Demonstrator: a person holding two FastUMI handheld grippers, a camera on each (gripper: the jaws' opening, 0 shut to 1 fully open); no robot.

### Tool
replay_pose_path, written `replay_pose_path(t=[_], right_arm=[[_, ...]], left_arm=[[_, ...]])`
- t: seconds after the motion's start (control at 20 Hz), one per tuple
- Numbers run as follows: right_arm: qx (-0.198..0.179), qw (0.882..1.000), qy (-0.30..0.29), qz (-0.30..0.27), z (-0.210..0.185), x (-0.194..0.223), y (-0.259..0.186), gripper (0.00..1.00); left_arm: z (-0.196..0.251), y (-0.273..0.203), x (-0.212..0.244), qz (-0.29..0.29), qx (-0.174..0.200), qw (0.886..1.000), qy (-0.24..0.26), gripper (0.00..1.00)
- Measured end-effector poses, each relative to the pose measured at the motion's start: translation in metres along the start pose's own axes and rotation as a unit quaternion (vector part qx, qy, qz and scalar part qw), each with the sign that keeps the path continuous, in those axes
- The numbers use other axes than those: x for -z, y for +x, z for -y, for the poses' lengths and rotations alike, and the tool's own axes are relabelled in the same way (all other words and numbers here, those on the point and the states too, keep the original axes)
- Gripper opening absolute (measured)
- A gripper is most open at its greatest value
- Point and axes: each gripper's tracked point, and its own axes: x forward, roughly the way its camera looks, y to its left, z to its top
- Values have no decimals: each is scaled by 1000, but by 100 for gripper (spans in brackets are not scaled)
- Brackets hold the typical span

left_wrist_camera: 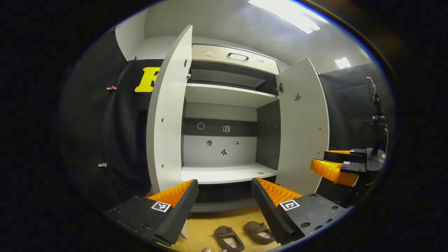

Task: Grab one shoe with the right hand and put it into the shoe cabinet, grab the other shoe with the left hand and put it into the shoe cabinet; then close the right door with the right hand and the left door with the left hand.

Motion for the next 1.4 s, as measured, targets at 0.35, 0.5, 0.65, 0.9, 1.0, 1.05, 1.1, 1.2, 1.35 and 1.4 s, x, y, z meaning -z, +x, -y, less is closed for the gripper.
replay_pose_path(t=[0.35,0.5,0.65,0.9,1.0,1.05,1.1,1.2,1.35,1.4], right_arm=[[10,1000,-1,-12,4,5,3,98],[15,1000,0,-11,5,5,2,98],[22,1000,-4,-10,7,5,2,98],[23,1000,-3,-9,2,5,0,98],[22,1000,0,-10,1,9,2,98],[22,1000,2,-12,-1,12,4,98],[21,1000,3,-16,-4,16,6,98],[18,999,7,-25,-11,28,11,98],[12,998,13,-55,-21,59,15,98],[10,998,13,-67,-25,71,16,98]], left_arm=[[2,6,1,-1,5,1000,11,97],[3,8,1,-2,9,1000,14,97],[3,9,6,-7,15,1000,4,96],[-2,8,6,-4,11,1000,7,96],[-1,7,2,4,14,1000,5,96],[-1,7,2,7,16,1000,3,96],[-1,6,2,9,19,1000,3,96],[-1,7,1,12,23,1000,4,97],[0,9,1,19,31,999,7,96],[0,10,2,21,32,999,7,96]])
